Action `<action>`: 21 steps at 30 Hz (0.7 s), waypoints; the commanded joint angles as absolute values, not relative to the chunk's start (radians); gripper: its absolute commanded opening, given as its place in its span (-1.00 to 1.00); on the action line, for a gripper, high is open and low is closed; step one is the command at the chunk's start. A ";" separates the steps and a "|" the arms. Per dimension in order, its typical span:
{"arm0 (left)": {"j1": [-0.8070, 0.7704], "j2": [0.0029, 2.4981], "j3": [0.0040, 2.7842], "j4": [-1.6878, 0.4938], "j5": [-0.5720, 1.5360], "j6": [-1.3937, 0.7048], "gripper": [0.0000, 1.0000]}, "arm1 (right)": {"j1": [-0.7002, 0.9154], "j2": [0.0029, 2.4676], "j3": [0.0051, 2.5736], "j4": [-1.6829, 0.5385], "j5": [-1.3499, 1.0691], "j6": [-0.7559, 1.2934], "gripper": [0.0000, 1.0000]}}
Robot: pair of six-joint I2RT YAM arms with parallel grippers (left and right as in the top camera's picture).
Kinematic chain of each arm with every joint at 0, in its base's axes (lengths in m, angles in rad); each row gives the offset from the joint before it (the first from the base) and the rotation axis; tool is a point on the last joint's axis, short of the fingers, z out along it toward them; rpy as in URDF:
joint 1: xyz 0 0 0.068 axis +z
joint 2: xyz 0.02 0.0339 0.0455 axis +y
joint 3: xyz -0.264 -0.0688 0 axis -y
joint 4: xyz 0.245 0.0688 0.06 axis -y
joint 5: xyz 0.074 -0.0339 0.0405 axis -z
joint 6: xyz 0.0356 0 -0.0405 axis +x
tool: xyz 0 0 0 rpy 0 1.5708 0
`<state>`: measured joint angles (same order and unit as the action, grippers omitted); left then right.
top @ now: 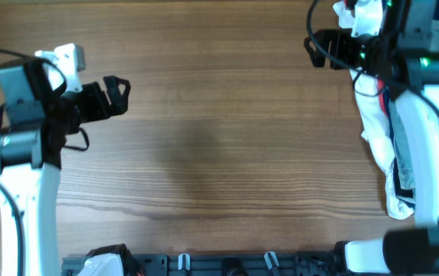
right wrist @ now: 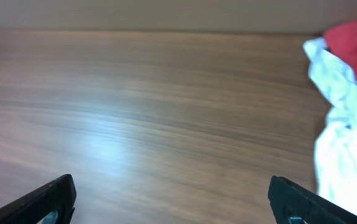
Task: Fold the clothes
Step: 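Reach the right gripper into the clothes pile and grasp the denim shorts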
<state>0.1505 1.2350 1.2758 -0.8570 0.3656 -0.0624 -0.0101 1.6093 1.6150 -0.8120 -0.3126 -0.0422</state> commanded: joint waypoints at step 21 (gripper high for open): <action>0.131 1.489 1.293 -0.846 0.463 -0.098 1.00 | -0.361 2.078 1.641 -0.703 0.162 -0.080 0.40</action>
